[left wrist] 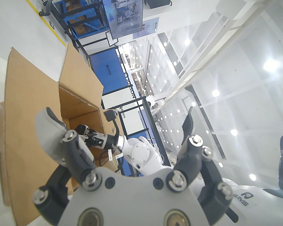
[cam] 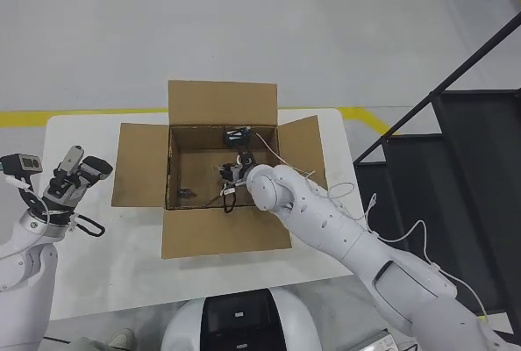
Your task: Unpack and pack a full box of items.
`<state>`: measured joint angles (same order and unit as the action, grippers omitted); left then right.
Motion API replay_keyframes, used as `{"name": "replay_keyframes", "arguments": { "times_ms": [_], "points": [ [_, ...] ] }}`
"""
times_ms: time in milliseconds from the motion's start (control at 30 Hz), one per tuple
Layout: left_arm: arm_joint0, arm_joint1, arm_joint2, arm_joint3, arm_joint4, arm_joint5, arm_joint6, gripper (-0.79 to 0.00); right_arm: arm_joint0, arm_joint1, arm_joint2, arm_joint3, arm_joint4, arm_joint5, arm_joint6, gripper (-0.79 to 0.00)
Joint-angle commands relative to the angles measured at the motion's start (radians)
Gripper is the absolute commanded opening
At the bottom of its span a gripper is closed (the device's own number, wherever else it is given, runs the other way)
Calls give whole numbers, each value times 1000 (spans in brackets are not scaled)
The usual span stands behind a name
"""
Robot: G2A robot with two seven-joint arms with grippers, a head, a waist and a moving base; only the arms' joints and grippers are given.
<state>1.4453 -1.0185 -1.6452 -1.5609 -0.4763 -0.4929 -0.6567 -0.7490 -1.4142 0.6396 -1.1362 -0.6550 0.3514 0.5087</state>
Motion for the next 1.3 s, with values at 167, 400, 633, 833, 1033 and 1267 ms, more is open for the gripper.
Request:
{"name": "replay_keyframes", "arguments": {
  "times_ms": [167,400,633,833,1033,1267],
  "points": [
    [0,0,0,0,0,0,0,0,28,-24,-37,51,-110,126,54,-440],
    [0,0,0,0,0,0,0,0,28,-47,-42,97,-141,173,53,-437],
    [0,0,0,0,0,0,0,0,30,-72,-28,146,-132,183,18,-456],
    [0,0,0,0,0,0,0,0,42,-95,-16,205,-116,164,-18,-443],
    [0,0,0,0,0,0,0,0,52,-117,-16,224,-111,109,-49,0],
    [0,0,0,0,0,0,0,0,52,-117,-16,224,-111,109,-49,0]
  ]
}}
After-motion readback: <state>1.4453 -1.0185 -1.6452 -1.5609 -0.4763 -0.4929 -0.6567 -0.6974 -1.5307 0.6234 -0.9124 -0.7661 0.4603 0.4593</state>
